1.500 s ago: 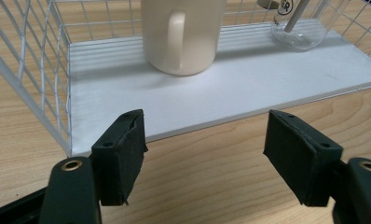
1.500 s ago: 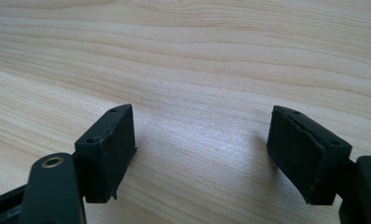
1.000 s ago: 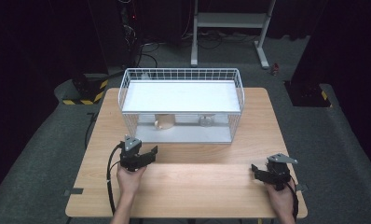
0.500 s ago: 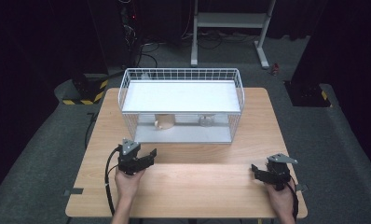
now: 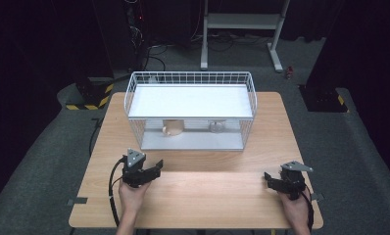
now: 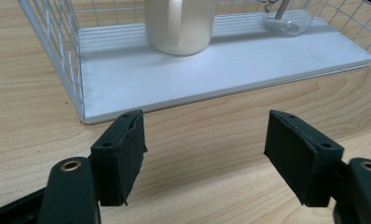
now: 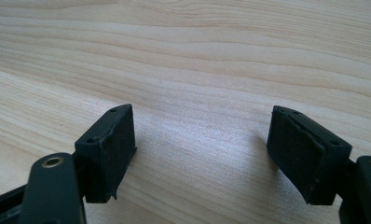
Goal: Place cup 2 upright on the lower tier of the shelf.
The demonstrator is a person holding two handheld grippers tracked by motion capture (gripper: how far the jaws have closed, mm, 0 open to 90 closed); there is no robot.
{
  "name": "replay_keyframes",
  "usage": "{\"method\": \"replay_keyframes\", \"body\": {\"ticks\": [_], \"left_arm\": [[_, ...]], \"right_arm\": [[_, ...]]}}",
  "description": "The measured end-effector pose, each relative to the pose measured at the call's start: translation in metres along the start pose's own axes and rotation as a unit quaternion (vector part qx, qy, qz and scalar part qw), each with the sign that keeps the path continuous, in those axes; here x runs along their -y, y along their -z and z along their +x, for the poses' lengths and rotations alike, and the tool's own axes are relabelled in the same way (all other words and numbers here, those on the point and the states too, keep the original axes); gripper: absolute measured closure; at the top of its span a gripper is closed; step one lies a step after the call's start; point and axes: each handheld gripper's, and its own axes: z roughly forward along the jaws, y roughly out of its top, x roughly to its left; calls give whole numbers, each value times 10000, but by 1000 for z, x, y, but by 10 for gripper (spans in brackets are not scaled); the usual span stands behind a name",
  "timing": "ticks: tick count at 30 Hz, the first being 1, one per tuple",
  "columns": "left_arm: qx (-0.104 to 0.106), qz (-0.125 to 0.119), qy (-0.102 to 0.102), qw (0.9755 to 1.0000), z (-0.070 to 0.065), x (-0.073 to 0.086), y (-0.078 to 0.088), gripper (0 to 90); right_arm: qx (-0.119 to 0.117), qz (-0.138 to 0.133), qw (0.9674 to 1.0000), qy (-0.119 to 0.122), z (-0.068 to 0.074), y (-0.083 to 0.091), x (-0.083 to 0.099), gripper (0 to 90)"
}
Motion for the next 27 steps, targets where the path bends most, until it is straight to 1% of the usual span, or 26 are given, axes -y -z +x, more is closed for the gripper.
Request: {"method": "replay_keyframes", "body": {"ticks": [2,7,11,13,16,21,27], "left_arm": [[-14,-2,-8,10000,-1,2,1,290],[-79,40,-107,9999,-2,5,3,289],[-108,57,-130,9998,-2,8,4,290],[-107,48,-90,9999,-2,10,5,290],[-143,68,-130,9998,-3,13,6,290],[-148,90,-118,9998,-3,16,6,290],[-169,112,-82,9998,-3,21,2,289]], "right_arm": [[0,0,10000,0,0,0,0,237],[1,0,10000,-2,0,0,0,237],[1,0,10000,0,0,0,0,237],[1,0,10000,0,0,0,0,237],[0,0,10000,-2,0,0,0,237],[2,0,10000,-1,0,0,0,237],[0,0,10000,-1,0,0,0,237]]}}
